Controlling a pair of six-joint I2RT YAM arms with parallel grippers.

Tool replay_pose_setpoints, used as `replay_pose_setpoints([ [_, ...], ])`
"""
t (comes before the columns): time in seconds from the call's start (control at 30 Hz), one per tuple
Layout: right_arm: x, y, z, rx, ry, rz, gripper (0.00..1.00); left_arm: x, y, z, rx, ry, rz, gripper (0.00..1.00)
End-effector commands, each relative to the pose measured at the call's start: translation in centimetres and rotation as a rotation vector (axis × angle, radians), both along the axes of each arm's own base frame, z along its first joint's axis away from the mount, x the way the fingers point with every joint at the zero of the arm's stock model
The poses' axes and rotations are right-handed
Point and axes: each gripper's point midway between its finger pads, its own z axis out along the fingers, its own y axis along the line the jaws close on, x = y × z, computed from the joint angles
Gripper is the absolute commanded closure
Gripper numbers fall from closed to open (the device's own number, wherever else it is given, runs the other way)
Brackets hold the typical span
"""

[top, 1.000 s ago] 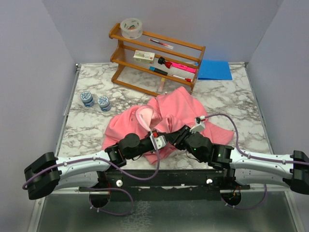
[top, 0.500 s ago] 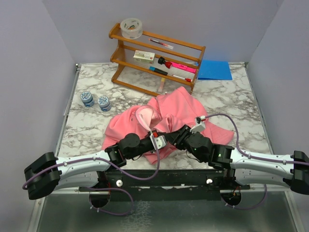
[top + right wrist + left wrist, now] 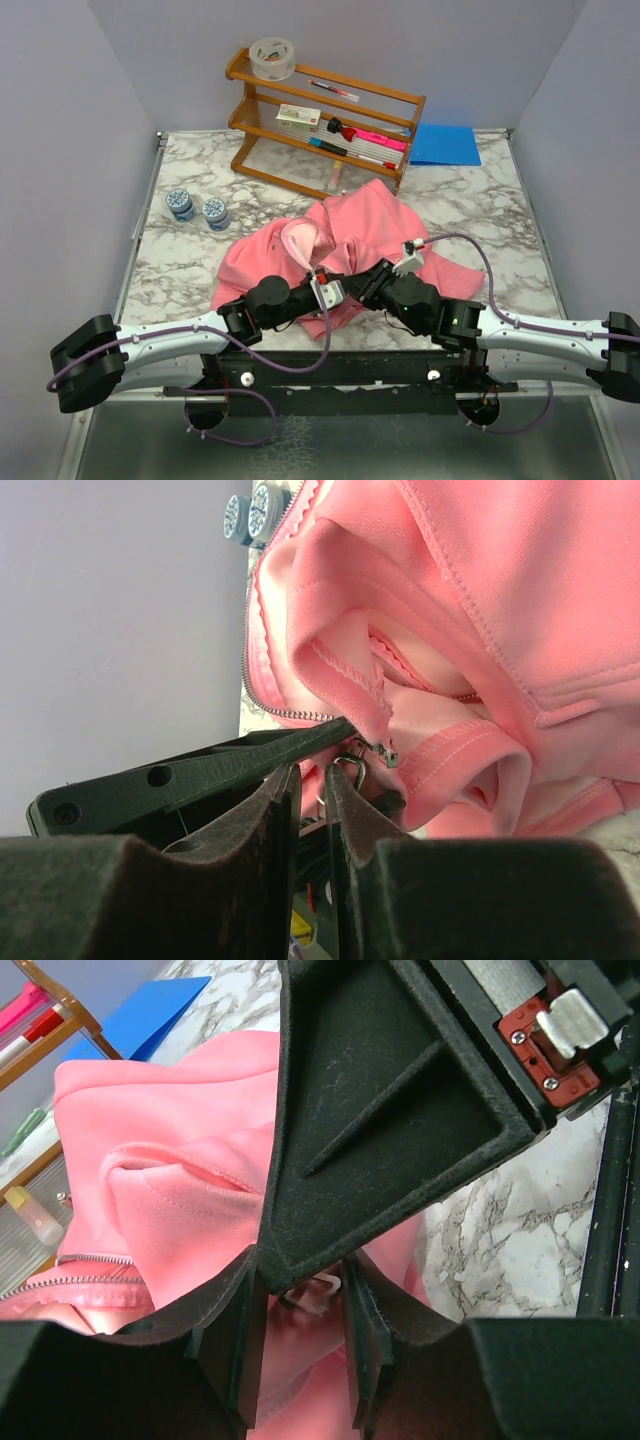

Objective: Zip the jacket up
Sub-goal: Insert the zipper into the jacket.

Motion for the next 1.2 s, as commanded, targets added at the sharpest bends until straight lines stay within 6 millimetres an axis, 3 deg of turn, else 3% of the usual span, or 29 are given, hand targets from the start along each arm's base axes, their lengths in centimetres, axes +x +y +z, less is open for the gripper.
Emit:
replay_pose_setpoints([
  [0.0,-0.2,0.5,1.7,0.060,-0.023,0.023,0.74,-0.6,-1.0,1.7,-0.042,-0.016,-0.049,0.64],
  [0.23,-0.2,0.3,1.8,0.059,-0.029,0.019,0.71,-0.6,-1.2,1.7,-0.038,-0.017,-0.054,0.94],
  [0.37,0.0,-0.1,2.0,0.042,-0.042,0.008,0.70,-0.3,-1.0,1.7,-0.039,-0.018,-0.035,1.00],
  [0.67,0.8,-4.1,2.4,-0.072,-0.154,-0.070,0.63,0.4,-0.2,2.3,-0.086,0.025,0.044,1.00],
  [0.8,0.7,-5.6,1.2,-0.114,-0.203,-0.074,0.65,0.1,0.2,2.8,-0.127,0.057,0.050,1.00],
  [0.9,0.3,-6.4,-0.8,-0.117,-0.172,-0.081,0.70,0.0,0.5,3.0,-0.144,0.066,0.059,1.00],
  [1.03,-0.5,-5.3,-1.2,-0.056,-0.235,-0.002,0.70,0.2,0.6,3.1,-0.147,0.068,0.071,1.00],
  [1.17,-1.2,-3.9,-0.3,-0.031,-0.325,0.084,0.64,0.2,0.4,3.1,-0.147,0.069,0.068,1.00],
])
